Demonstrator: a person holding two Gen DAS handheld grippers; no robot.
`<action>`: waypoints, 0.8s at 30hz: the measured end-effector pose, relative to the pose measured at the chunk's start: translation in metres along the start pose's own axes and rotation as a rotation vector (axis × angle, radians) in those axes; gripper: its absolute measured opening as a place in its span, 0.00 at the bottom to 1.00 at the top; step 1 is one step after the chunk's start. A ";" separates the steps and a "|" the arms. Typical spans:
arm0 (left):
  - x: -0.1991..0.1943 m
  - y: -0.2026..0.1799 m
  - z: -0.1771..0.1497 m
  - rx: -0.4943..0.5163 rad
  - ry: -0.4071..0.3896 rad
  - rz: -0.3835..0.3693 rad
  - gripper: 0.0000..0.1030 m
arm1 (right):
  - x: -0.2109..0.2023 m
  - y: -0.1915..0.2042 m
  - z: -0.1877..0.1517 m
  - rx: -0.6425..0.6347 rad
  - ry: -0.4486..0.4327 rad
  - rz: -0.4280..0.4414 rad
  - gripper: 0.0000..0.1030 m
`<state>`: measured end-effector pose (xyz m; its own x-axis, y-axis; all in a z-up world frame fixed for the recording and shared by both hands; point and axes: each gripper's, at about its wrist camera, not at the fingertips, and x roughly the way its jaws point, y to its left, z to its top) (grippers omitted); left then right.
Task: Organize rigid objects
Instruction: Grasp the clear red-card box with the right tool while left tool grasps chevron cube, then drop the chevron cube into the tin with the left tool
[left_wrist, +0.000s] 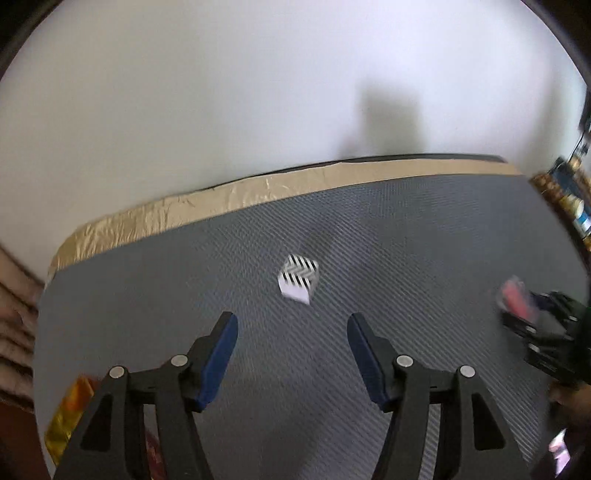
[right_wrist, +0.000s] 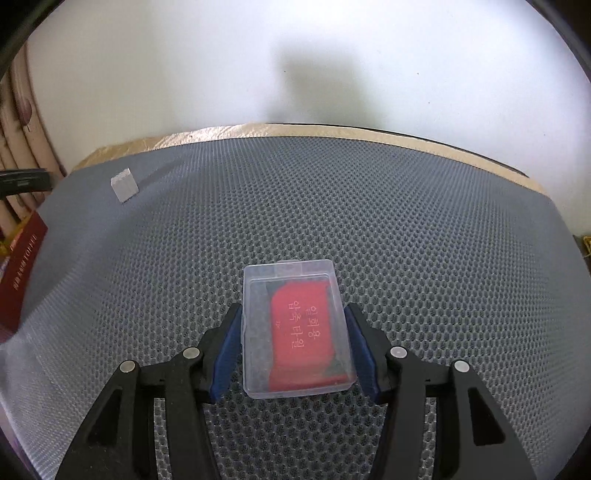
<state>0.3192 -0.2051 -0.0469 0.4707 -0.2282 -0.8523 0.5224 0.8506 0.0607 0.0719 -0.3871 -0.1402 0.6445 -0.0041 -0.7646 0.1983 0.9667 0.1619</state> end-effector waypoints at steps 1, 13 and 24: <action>0.010 -0.003 0.005 0.017 0.009 -0.003 0.61 | -0.001 -0.002 -0.001 0.004 -0.001 0.008 0.51; 0.082 -0.008 0.028 0.111 0.120 -0.021 0.61 | -0.004 -0.005 -0.005 0.017 -0.004 0.055 0.53; 0.065 -0.010 0.009 -0.084 0.085 -0.036 0.30 | 0.002 0.000 -0.002 0.022 -0.002 0.056 0.53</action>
<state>0.3507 -0.2321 -0.0980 0.3883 -0.2216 -0.8945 0.4746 0.8801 -0.0120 0.0723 -0.3866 -0.1431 0.6563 0.0488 -0.7529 0.1784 0.9596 0.2178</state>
